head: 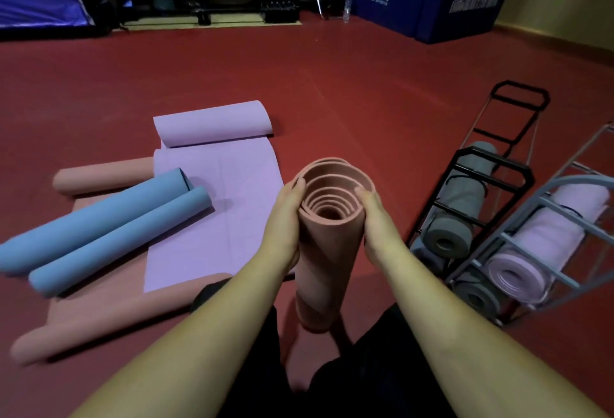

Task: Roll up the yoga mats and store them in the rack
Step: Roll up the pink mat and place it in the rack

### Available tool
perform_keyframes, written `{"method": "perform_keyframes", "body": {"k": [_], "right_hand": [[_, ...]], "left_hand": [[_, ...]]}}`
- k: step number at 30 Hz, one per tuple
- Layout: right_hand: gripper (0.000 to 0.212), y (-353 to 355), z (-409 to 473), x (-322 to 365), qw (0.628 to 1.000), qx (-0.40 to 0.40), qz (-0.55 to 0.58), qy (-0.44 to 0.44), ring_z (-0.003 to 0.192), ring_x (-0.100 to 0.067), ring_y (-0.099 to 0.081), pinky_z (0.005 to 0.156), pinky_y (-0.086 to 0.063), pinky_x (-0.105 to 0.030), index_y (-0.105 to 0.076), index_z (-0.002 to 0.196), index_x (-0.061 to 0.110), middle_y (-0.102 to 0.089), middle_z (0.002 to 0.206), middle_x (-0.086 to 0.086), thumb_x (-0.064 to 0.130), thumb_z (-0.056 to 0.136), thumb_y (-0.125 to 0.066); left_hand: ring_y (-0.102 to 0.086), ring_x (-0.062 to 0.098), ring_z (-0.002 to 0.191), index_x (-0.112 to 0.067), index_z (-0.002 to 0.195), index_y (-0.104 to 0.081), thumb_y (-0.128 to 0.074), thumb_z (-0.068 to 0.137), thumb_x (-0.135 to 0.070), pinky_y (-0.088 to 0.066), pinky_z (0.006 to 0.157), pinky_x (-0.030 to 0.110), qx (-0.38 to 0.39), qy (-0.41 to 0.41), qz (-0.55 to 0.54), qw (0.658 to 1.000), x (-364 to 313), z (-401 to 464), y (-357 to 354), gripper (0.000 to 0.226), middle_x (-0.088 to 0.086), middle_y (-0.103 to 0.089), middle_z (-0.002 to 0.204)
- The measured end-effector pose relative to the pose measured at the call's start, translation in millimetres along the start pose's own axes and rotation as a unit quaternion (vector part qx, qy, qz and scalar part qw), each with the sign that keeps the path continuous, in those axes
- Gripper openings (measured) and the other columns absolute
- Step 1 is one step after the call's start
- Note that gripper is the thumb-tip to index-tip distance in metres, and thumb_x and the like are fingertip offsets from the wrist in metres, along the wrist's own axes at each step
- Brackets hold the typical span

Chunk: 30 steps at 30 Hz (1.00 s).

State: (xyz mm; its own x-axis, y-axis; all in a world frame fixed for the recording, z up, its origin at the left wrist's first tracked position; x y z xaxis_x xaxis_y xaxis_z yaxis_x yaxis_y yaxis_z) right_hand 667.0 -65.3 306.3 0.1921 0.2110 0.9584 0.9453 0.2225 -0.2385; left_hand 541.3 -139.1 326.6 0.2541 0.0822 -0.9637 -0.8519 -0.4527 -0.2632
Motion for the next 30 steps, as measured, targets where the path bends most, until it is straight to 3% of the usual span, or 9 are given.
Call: {"method": "perform_keyframes", "body": {"k": [3,8,11,14,17,20,23,26,30], "right_hand": [[0.073,-3,1,8,1.0,0.02,0.008,-0.02,0.114,-0.028,-0.065,0.108,-0.044,-0.048,-0.058,0.132,0.01,-0.068,0.122,-0.013,0.052,0.073,-0.066],[0.05,-3,-4,22,0.999,0.015,0.05,-0.009,0.11,-0.028,-0.066,0.096,-0.053,-0.038,-0.06,0.129,0.005,-0.069,0.118,-0.017,0.042,0.099,-0.046],[0.065,6,-11,-3,0.999,-0.007,0.028,-0.025,0.113,-0.023,-0.065,0.102,-0.049,-0.04,-0.06,0.131,0.011,-0.069,0.12,-0.01,0.057,0.085,-0.058],[0.057,20,-12,-29,0.997,-0.015,0.005,-0.075,0.118,-0.02,-0.062,0.104,-0.045,-0.035,-0.058,0.134,0.013,-0.069,0.121,-0.004,0.052,0.091,-0.054],[0.046,28,3,-15,0.995,0.019,-0.026,-0.095,0.112,-0.021,-0.064,0.104,-0.046,-0.038,-0.062,0.129,0.013,-0.071,0.117,-0.008,0.042,0.093,-0.057],[0.062,24,11,-5,0.995,0.046,-0.013,-0.083,0.114,-0.027,-0.064,0.109,-0.042,-0.046,-0.063,0.127,0.011,-0.071,0.117,-0.012,0.049,0.078,-0.067],[0.056,14,6,-8,0.997,0.024,0.011,-0.077,0.109,-0.033,-0.065,0.108,-0.043,-0.052,-0.058,0.128,0.001,-0.069,0.116,-0.02,0.037,0.085,-0.064],[0.058,7,6,5,0.998,0.052,0.022,-0.041,0.115,-0.036,-0.063,0.105,-0.046,-0.048,-0.056,0.13,0.003,-0.067,0.12,-0.021,0.036,0.084,-0.062],[0.036,13,1,-4,0.998,0.065,0.017,-0.019,0.115,-0.026,-0.063,0.102,-0.049,-0.04,-0.056,0.13,0.009,-0.067,0.124,-0.014,0.027,0.099,-0.053]], "left_hand": [[-0.061,0.029,0.121,-0.014,0.13,-0.063,-0.048,0.1,-0.033,-0.043,0.109,0.051,0.024,-0.002,0.012,1.0,-1,6,-4,0.038,0.011,-0.066,0.128],[-0.056,0.031,0.127,-0.015,0.133,-0.06,-0.052,0.096,-0.05,-0.04,0.109,0.053,0.032,-0.008,0.003,0.999,-9,19,-6,0.052,0.011,-0.062,0.134],[-0.057,0.031,0.125,-0.014,0.131,-0.062,-0.054,0.096,-0.045,-0.042,0.108,0.05,0.037,0.028,-0.018,0.999,16,16,1,0.048,0.013,-0.064,0.131],[-0.068,0.008,0.103,-0.014,0.122,-0.068,-0.047,0.102,-0.031,-0.053,0.08,0.023,0.003,0.085,-0.037,0.996,33,4,7,0.033,0.002,-0.073,0.115],[-0.067,-0.006,0.083,-0.015,0.121,-0.067,-0.047,0.102,-0.029,-0.05,0.065,0.015,0.001,0.099,-0.012,0.995,27,6,7,0.031,-0.005,-0.073,0.109],[-0.067,-0.004,0.08,-0.016,0.117,-0.067,-0.047,0.102,-0.027,-0.048,0.069,0.02,0.003,0.101,0.014,0.995,22,7,0,0.028,-0.007,-0.073,0.1],[-0.069,0.011,0.092,-0.009,0.121,-0.06,-0.053,0.097,-0.036,-0.053,0.082,0.028,-0.028,0.101,0.0,0.995,18,3,-6,0.037,0.005,-0.071,0.11],[-0.068,0.014,0.105,-0.019,0.119,-0.063,-0.054,0.083,-0.06,-0.051,0.093,0.036,-0.036,0.069,0.011,0.997,1,5,-1,0.055,0.0,-0.073,0.111],[-0.065,0.015,0.112,-0.028,0.119,-0.065,-0.052,0.084,-0.062,-0.049,0.1,0.041,-0.043,0.069,0.008,0.997,12,3,11,0.051,-0.005,-0.071,0.116]]}}
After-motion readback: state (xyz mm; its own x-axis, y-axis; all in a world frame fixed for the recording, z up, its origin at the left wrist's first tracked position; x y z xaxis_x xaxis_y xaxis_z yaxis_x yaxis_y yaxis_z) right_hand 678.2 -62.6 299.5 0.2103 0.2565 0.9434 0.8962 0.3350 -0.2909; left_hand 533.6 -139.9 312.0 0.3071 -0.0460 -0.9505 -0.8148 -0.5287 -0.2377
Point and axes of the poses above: each hand's wrist, its own z-axis towards the middle knuckle, its own y-axis out of the back of the hand, x = y × z, the point moved 2 cm from there along z, towards the middle knuckle
